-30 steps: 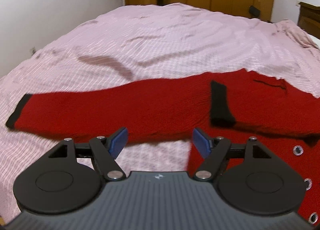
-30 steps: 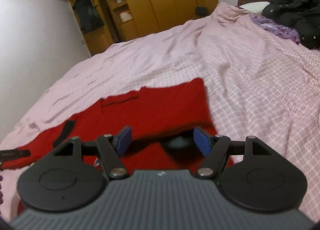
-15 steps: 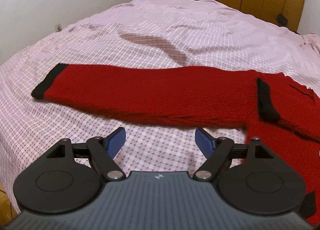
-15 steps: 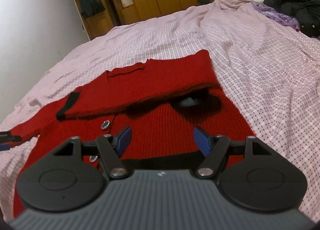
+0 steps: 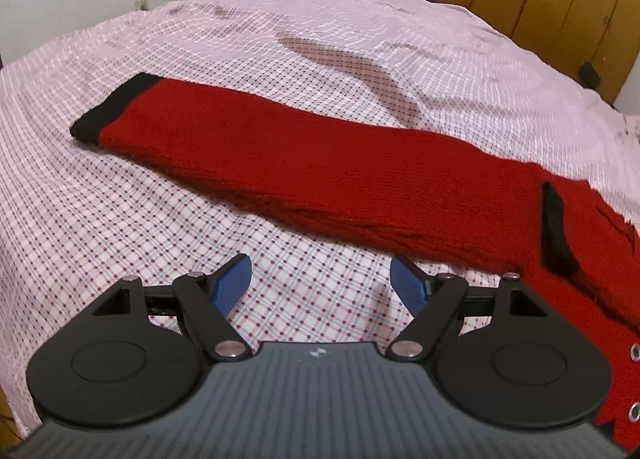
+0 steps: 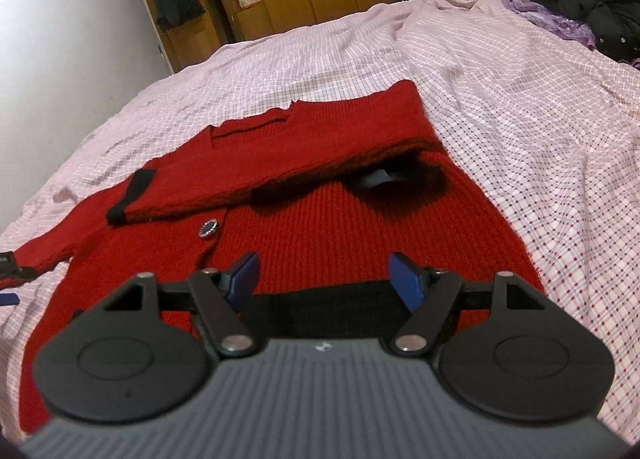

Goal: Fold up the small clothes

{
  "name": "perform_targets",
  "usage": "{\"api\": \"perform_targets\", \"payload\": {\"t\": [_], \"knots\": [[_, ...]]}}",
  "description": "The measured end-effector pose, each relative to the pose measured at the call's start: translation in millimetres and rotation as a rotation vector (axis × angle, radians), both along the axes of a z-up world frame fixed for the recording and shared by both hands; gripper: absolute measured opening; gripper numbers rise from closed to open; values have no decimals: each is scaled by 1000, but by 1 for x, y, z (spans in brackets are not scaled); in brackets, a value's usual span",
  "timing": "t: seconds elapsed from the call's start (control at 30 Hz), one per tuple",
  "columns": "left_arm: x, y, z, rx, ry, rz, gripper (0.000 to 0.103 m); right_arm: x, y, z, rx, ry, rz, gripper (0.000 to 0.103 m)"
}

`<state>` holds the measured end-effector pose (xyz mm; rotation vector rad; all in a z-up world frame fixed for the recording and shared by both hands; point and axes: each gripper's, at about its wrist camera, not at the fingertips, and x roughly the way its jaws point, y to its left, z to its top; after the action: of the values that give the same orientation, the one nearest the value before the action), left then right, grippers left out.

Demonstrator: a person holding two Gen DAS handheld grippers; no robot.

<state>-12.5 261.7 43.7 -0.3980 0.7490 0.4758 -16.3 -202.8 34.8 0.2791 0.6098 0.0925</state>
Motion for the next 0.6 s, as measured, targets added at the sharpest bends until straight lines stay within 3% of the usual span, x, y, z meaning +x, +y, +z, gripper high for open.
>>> {"api": "perform_targets", "payload": {"t": [0.6], "knots": [[19, 32, -7, -138, -106, 158, 82, 0, -2, -4, 8, -7, -11, 73]]}}
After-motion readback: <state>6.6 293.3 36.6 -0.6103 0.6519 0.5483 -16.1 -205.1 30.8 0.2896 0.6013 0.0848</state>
